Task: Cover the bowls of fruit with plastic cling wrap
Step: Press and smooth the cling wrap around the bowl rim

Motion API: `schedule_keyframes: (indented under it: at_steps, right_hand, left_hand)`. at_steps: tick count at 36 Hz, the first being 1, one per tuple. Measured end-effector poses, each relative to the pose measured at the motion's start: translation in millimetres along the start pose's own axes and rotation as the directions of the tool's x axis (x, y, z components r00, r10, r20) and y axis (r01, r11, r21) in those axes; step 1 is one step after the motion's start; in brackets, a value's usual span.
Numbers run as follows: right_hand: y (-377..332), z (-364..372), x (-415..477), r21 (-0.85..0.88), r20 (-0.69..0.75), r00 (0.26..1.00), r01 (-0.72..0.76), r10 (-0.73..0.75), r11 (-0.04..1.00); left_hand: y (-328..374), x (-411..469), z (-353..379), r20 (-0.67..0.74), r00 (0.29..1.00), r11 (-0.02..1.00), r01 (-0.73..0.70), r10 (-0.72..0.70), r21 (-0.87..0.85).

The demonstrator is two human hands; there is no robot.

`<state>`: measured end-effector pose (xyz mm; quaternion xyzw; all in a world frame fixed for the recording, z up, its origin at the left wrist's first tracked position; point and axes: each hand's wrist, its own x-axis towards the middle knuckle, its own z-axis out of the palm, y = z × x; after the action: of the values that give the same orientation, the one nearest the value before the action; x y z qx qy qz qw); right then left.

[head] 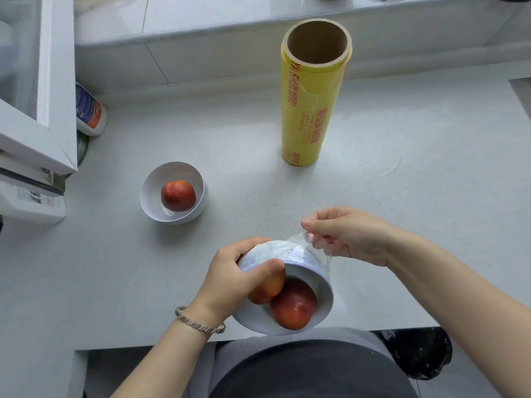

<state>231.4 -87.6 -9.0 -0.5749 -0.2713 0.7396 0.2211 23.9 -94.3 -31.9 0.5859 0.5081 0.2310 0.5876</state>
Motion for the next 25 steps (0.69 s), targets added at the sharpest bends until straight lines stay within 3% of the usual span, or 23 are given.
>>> schedule_keyframes:
  at_steps: [9,12,15,19,22,25]
  right_hand:
    - [-10.5,-14.7,-3.1,-0.262,0.179,0.966,-0.138,0.188,0.955]
    - [-10.2,-15.1,-4.2,-0.267,0.198,0.970,-0.082,0.138,0.960]
    - [-5.5,-12.6,-3.3,-0.149,0.189,0.982,0.036,-0.007,0.988]
    - [6.4,-3.6,0.1,0.135,0.195,0.969,0.124,-0.149,0.983]
    - [15.3,2.6,5.7,0.387,0.287,0.923,0.134,-0.257,0.912]
    - [19.9,7.0,8.9,0.541,0.253,0.930,0.092,-0.266,0.836]
  left_hand:
    - [-3.3,1.5,-2.9,0.024,1.000,1.000,0.009,-0.009,0.020]
    - [-2.9,2.4,-3.9,0.049,0.999,0.999,0.011,-0.014,0.043]
    - [-2.6,2.4,-3.5,0.082,0.996,0.999,0.015,-0.019,0.041]
    - [-0.6,3.2,-3.7,0.099,0.995,1.000,-0.003,0.003,-0.008]
    - [4.0,4.3,-2.4,0.131,0.991,1.000,-0.006,0.007,-0.012]
    - [7.2,5.8,-1.1,0.146,0.989,0.999,-0.021,0.025,-0.032]
